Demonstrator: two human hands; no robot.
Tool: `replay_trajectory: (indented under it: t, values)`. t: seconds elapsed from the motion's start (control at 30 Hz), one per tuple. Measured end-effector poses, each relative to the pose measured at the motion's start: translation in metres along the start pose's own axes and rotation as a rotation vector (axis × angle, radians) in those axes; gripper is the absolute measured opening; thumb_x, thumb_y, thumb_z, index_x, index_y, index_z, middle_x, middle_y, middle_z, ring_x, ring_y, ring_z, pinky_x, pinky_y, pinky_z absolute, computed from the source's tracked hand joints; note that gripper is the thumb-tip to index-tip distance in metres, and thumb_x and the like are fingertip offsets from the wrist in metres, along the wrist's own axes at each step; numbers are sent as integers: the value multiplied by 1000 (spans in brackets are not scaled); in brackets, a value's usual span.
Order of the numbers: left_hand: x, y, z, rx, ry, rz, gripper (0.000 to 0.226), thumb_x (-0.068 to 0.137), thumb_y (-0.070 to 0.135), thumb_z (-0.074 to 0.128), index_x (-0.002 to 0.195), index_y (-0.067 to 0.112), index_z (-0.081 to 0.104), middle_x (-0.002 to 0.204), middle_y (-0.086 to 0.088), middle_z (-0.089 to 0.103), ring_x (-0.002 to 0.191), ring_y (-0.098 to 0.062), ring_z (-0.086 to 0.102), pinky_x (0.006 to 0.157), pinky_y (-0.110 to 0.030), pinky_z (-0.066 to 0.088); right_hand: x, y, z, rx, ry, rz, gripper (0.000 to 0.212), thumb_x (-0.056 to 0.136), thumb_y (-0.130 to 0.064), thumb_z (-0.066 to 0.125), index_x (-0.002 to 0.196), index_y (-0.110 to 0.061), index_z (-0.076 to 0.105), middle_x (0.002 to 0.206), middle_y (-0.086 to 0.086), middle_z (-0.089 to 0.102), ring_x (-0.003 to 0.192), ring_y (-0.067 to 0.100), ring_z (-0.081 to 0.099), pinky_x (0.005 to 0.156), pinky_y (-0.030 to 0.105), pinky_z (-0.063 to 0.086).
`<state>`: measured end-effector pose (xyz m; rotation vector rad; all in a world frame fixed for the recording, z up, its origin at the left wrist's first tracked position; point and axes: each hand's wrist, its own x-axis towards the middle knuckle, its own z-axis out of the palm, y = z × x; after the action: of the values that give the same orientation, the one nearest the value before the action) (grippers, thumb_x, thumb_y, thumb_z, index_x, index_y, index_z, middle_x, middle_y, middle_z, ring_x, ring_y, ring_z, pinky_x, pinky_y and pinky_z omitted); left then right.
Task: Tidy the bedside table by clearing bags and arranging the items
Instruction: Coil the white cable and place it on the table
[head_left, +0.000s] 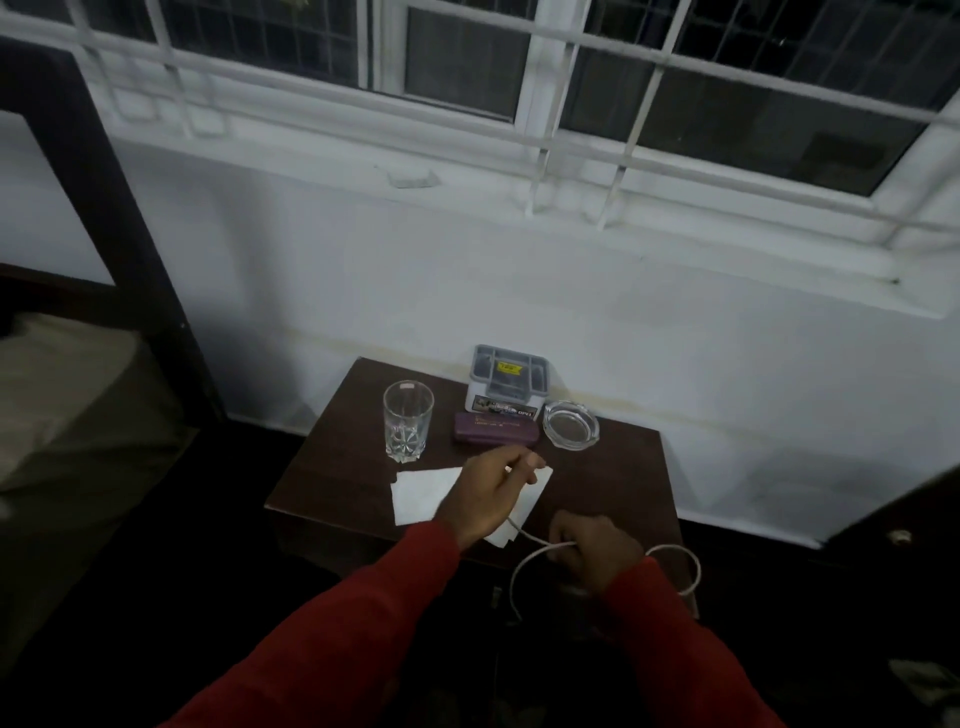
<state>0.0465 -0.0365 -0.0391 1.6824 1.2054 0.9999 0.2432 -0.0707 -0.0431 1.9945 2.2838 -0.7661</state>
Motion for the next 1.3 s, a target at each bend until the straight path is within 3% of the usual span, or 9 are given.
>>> replay_trajectory:
  t: [0.2, 0.37, 0.5, 0.6, 0.77, 0.93, 1.13, 1.2, 1.3]
  values:
    - [-8, 46, -22, 325, -151, 242, 35, 104, 45, 40, 126, 33, 65, 123, 13, 68, 123, -5, 54, 106, -35, 35, -30, -25, -95, 127, 439, -273, 5, 85, -38, 58, 85, -34, 60, 77, -9, 69, 77, 11, 66, 70, 38, 54]
    - [1, 115, -67, 211, -230, 197, 51, 100, 51, 46, 90, 8, 72, 77, -10, 71, 69, -23, 67, 71, -38, 54, -56, -55, -169, 397, 683, -429, 12, 88, -11, 70, 83, -22, 70, 80, -8, 73, 79, 8, 69, 75, 31, 55]
    - [2, 163, -97, 77, -149, 174, 38, 102, 39, 52, 68, 30, 64, 62, 14, 58, 60, -5, 54, 63, -25, 44, -70, -59, -196, 683, 777, -412, 5, 82, -9, 76, 84, -14, 76, 84, -2, 77, 85, 14, 72, 83, 36, 57]
    - [-4, 197, -107, -23, -164, 127, 37, 105, 35, 47, 74, 21, 62, 60, 9, 63, 54, -8, 58, 53, -20, 44, -74, -67, -209, 890, 751, -392, 7, 81, -9, 77, 87, -12, 78, 87, 5, 77, 88, 26, 72, 86, 49, 58]
    - [-1, 218, -124, 84, 213, 92, 37, 105, 36, 45, 74, 20, 57, 60, 5, 56, 42, -4, 48, 42, -22, 38, -93, -77, -229, 1429, 903, -519, 26, 78, -12, 75, 98, 4, 71, 97, 19, 74, 98, 43, 69, 88, 51, 57]
    - [-4, 253, -156, -502, -58, -265, 42, 100, 59, 41, 77, 25, 45, 61, 7, 28, 48, -9, 19, 48, -24, 12, -108, -66, -254, 1595, 453, -712, 16, 85, 6, 51, 92, 0, 64, 82, 19, 59, 76, 35, 60, 87, 59, 50]
    - [-10, 318, -171, -835, -203, -235, 25, 105, 38, 44, 90, 20, 53, 69, 9, 64, 40, -5, 42, 45, -18, 41, -127, -90, -250, 596, -177, -845, 34, 85, 23, 44, 103, 11, 71, 112, 22, 71, 113, 26, 65, 99, 30, 47]
    - [-13, 337, -174, -836, -249, -208, 20, 105, 34, 45, 100, 18, 56, 95, 5, 78, 45, -6, 51, 49, -19, 48, -130, -95, -246, 552, -189, -810, 40, 86, 26, 41, 109, 9, 70, 114, 19, 72, 115, 27, 66, 101, 33, 48]
    - [-23, 361, -174, -712, -384, -206, 23, 106, 32, 44, 114, 17, 58, 111, 3, 77, 52, -9, 59, 52, -21, 50, -136, -104, -248, 832, 140, -746, 28, 90, 10, 52, 106, -3, 71, 95, 16, 71, 90, 29, 69, 86, 42, 55]
